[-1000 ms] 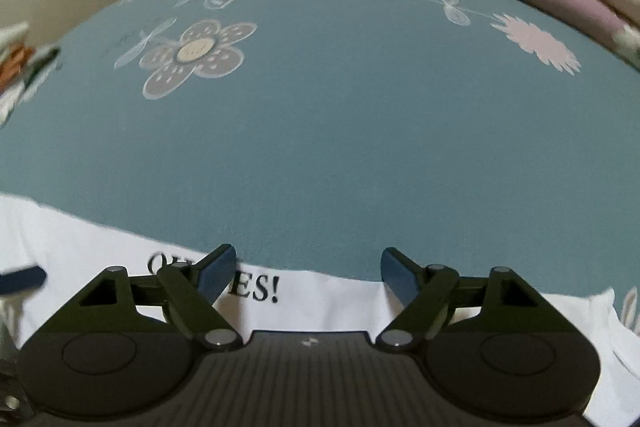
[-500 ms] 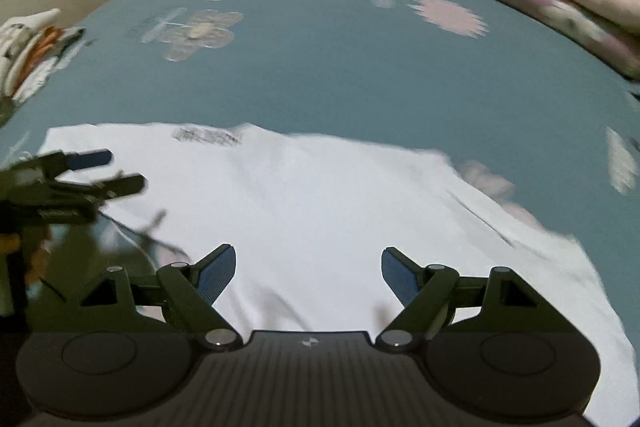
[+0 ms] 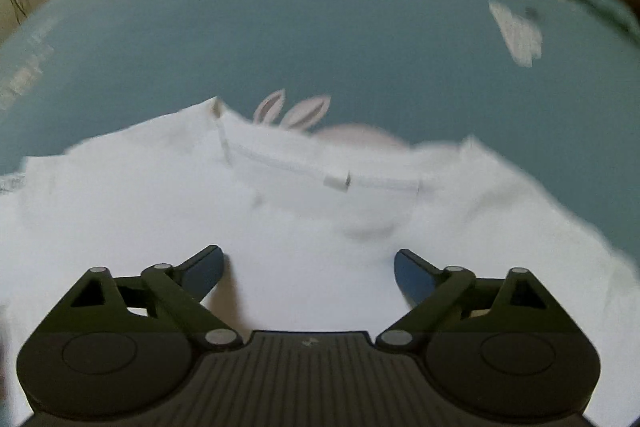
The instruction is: Fold clothes
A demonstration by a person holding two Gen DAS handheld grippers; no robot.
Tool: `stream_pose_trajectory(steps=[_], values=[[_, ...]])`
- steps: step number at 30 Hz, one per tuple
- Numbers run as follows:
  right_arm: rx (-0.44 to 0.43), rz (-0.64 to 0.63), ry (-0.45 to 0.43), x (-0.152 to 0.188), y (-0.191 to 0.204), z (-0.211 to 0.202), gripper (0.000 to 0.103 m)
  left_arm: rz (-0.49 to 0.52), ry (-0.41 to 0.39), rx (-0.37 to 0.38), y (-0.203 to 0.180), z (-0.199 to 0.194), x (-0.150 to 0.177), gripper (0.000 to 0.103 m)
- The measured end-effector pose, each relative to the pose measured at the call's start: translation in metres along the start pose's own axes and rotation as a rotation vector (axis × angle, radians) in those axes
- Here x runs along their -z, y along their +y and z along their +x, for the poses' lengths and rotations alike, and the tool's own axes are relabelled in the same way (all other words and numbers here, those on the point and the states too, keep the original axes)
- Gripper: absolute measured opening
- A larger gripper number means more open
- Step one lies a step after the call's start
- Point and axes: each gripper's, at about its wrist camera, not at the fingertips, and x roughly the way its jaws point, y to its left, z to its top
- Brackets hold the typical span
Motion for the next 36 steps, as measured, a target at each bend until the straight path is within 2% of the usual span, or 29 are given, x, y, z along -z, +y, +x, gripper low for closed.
stream_pose_trajectory(steps=[3, 5, 10, 15, 18, 23, 29, 31, 34, 36], values=[[0.037, -0.037, -0.037, -0.013, 0.006, 0.015, 0.103, 0.009, 0.007, -0.008, -0.001, 0.002, 0.001, 0.092], [0.018, -0.015, -0.037, -0.022, 0.003, 0.015, 0.103, 0.015, 0.007, -0.009, -0.003, 0.001, 0.001, 0.092], [-0.071, 0.046, -0.042, -0.019, -0.012, -0.034, 0.103, 0.014, -0.008, 0.016, -0.006, -0.005, -0.001, 0.092], [-0.101, 0.015, -0.063, 0.011, -0.017, -0.116, 0.103, 0.044, -0.027, 0.035, -0.021, -0.013, -0.002, 0.092], [-0.115, 0.023, -0.084, 0.040, -0.022, -0.160, 0.103, 0.079, -0.038, 0.078, -0.036, -0.018, 0.000, 0.092], [-0.155, 0.066, -0.088, 0.102, -0.046, -0.202, 0.103, 0.107, -0.016, 0.174, -0.071, -0.024, 0.009, 0.092], [-0.219, 0.171, -0.144, 0.139, -0.095, -0.196, 0.103, 0.190, 0.033, 0.306, -0.116, -0.019, 0.019, 0.092], [-0.268, 0.227, -0.170, 0.135, -0.115, -0.179, 0.103, 0.208, 0.047, 0.342, -0.130, -0.008, 0.012, 0.092], [-0.326, 0.284, -0.172, 0.123, -0.136, -0.145, 0.103, 0.176, 0.092, 0.402, -0.142, 0.019, -0.004, 0.092], [-0.312, 0.282, -0.163, 0.112, -0.144, -0.121, 0.103, 0.166, 0.134, 0.396, -0.146, 0.041, -0.013, 0.092]])
